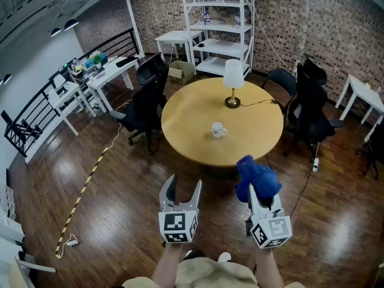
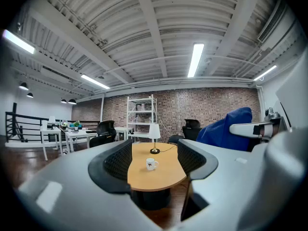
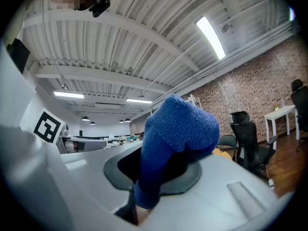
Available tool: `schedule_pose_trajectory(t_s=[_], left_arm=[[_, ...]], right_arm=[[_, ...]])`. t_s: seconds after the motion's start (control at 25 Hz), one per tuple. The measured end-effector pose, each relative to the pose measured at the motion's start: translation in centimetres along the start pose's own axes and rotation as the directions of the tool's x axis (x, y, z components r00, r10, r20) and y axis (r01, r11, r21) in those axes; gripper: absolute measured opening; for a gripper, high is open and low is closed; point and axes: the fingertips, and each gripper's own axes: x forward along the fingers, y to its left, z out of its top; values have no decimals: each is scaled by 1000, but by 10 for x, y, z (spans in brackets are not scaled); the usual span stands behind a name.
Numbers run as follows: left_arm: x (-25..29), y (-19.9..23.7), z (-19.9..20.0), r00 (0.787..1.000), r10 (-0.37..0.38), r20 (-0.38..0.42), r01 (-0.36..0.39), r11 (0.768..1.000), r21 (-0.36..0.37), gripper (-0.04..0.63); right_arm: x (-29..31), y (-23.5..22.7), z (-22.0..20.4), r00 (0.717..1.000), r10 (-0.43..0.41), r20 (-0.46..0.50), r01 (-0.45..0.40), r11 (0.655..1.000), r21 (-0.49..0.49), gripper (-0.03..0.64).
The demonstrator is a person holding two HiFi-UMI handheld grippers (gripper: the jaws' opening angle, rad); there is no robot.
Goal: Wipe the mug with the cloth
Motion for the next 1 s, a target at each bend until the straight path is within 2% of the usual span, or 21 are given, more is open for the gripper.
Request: schedule_pose_trajectory(t_s=[0.2,0.36,0.56,0.8,1.0], left_arm=[[13,10,-15,999,13,-29,-13,1000,-2,276],[41,24,-25,999,7,-39,-8,1000,-17,276],[106,47,-26,999,-45,-22,45,999,-28,276],[191,99,5,995,-83,45,86,995,-58,273],[249,111,-6,993,-118,11,118,990,-77,270]], right_arm=[[15,-15,-28,999,-4,-41,6,998,58,74],[43,-19,-43,998,0,-64,3,998,57,74],[110,-33,-49,997,-9,-76,11,999,35,74],[193,-40,-32,996,-57,-68,54,998,-37,74],[225,-66,-32,989,-127,-72,123,991,-61,74]])
